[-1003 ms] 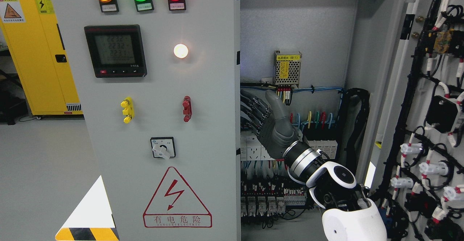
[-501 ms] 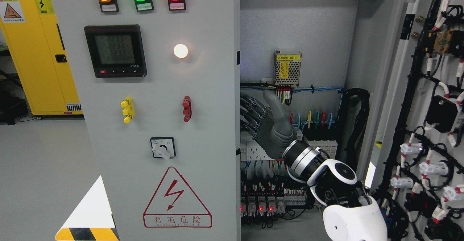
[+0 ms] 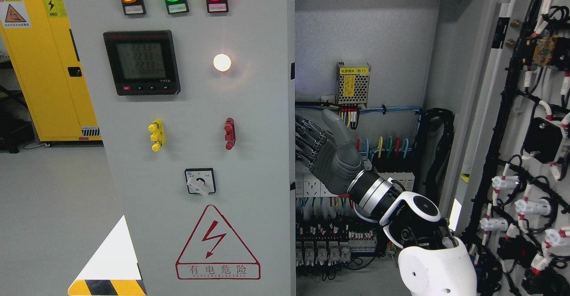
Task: Open door with both hands
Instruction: 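Press the right hand against the light door's inner edge, pushing outward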
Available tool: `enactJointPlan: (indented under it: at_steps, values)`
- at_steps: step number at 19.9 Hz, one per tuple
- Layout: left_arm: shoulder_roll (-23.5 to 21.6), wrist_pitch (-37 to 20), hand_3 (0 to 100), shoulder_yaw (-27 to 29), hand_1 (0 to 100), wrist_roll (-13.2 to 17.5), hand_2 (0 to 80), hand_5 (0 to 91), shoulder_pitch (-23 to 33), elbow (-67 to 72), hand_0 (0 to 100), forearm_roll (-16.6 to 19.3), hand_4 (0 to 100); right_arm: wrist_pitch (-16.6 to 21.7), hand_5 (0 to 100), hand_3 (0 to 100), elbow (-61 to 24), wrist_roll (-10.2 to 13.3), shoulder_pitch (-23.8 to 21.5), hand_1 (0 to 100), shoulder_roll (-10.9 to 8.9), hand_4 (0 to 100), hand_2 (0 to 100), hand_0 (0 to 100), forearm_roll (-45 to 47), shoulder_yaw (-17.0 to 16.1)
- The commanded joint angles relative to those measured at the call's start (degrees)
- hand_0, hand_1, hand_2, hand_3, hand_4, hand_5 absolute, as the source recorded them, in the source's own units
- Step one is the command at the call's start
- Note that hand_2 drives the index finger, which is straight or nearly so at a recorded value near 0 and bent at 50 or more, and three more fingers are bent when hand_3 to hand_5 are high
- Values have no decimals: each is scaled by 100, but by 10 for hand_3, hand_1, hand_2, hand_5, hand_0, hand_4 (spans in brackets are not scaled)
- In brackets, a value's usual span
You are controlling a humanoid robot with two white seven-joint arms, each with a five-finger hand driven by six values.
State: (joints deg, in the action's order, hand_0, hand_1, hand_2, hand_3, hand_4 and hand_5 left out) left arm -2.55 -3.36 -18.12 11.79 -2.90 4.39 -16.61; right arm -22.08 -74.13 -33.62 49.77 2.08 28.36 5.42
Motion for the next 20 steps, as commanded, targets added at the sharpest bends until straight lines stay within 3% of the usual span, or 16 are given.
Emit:
enactJointPlan:
  at_steps: [1, 4, 9, 16, 20]
  values:
    - [0, -6, 0, 1, 0, -28, 0, 0, 0, 0, 0, -1, 0, -50, 0, 0, 118, -74, 42, 11, 12, 0, 0, 222, 3, -68]
    - [0, 2, 0, 1, 0, -28, 0, 0, 0, 0, 0, -1, 0, -68, 0, 0, 127, -92, 42, 11, 12, 0, 0, 222, 3, -68]
    - [0, 2, 0, 1, 0, -28, 0, 0, 0, 0, 0, -1, 0, -129, 0, 0, 127, -311, 103, 11, 21, 0, 0, 222, 3, -68]
    - [0, 2, 0, 1, 0, -28, 0, 0, 0, 0, 0, -1, 0, -129, 0, 0, 118, -794, 156, 10, 12, 0, 0, 221, -24, -50]
    - [0, 2, 0, -8, 0, -28, 0, 0, 0, 0, 0, 8, 0, -129, 0, 0, 92, -830, 148, 11, 12, 0, 0, 221, -6, -59]
